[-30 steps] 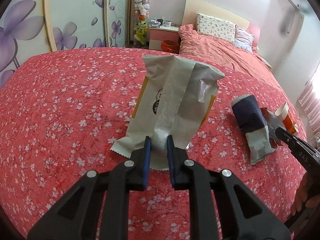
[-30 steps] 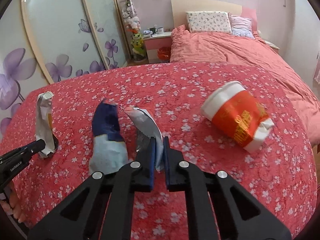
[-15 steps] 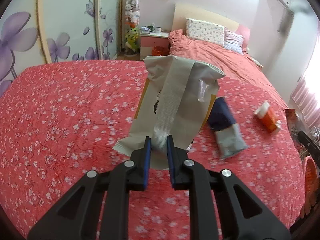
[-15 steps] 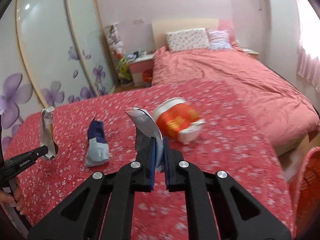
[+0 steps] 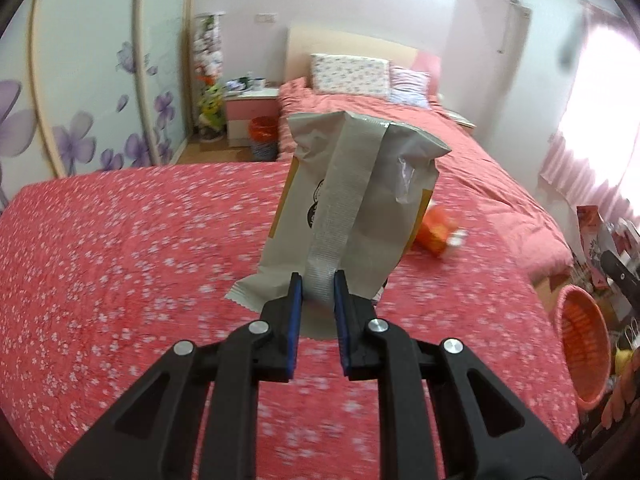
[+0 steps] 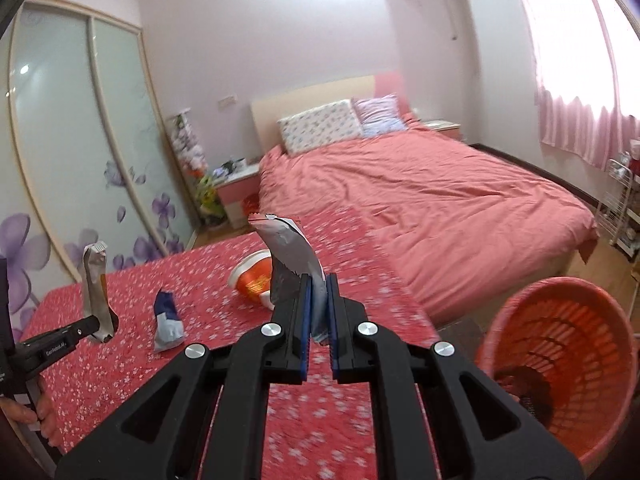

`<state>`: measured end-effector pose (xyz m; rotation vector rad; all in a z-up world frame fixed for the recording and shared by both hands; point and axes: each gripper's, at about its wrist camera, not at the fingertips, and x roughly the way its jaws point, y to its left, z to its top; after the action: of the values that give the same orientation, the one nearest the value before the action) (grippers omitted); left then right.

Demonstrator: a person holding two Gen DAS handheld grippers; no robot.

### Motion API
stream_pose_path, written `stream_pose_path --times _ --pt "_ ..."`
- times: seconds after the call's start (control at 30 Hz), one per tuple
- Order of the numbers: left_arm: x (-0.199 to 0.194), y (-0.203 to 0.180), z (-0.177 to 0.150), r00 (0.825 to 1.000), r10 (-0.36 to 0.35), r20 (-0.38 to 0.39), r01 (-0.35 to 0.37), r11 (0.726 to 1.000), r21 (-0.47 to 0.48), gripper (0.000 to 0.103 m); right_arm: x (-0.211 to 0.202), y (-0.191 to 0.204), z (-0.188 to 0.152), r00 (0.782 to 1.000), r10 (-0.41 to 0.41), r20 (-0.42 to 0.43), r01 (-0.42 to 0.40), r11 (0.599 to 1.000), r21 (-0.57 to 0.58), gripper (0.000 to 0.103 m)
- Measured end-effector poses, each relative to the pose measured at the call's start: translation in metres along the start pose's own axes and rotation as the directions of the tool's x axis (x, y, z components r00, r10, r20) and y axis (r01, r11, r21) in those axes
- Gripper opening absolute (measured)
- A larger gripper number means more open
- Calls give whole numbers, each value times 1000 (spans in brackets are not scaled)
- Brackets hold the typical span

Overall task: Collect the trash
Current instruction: 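Carry both wrappers over the orange basket and open both tools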

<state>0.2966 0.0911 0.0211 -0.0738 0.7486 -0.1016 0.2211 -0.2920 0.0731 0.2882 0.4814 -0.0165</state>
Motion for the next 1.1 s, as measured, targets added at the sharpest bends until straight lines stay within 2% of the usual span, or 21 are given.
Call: stream_pose_path --times 0.33,0.57,0.8,1.1 --pt "-11 -94 -7 990 -139 -4 139 984 108 16 -37 -47 -2 992 -110 64 108 993 45 8" --pt "-11 -151 -12 972 -232 -26 234 958 164 16 -58 -81 -6 978 -186 98 179 981 80 8" --pt "-9 -211 -27 942 -329 -73 337 919 205 16 -73 -117 -14 956 -272 107 258 958 127 8" --pt "0 -287 -54 898 -412 -154 439 860 258 16 -76 -161 -24 936 -342 80 320 926 201 8"
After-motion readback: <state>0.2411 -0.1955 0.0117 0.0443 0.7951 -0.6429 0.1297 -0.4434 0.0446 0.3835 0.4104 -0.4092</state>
